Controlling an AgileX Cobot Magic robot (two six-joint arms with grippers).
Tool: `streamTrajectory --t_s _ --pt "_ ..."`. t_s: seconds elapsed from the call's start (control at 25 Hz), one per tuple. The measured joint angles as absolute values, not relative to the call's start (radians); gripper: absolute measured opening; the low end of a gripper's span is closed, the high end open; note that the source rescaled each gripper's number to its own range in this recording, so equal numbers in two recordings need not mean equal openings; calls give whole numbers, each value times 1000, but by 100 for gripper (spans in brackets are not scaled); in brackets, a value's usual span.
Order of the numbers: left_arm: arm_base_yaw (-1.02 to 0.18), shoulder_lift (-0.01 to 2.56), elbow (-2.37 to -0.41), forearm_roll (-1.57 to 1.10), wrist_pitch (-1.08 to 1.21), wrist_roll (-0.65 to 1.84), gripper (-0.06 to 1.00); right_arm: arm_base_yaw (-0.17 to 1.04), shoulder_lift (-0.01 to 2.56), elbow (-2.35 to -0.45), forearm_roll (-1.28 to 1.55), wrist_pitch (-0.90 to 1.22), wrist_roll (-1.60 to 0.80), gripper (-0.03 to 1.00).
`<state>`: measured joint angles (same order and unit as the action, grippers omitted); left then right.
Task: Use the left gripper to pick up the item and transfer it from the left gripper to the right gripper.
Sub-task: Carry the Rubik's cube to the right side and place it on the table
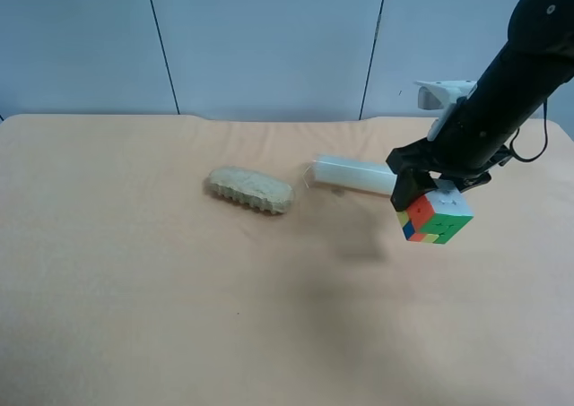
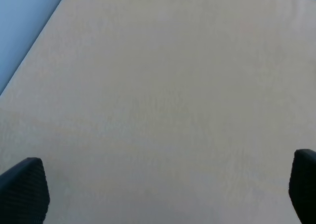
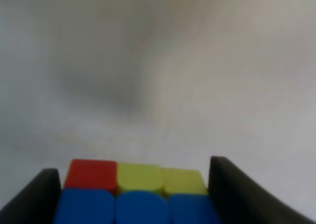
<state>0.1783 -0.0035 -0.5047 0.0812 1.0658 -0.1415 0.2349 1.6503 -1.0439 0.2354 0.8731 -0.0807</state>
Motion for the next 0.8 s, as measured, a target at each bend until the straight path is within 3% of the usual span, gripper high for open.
streamTrajectory --t_s 0.8 --pt "178 -4 -505 81 1065 -141 100 235 1736 -1044 -34 744 75 0"
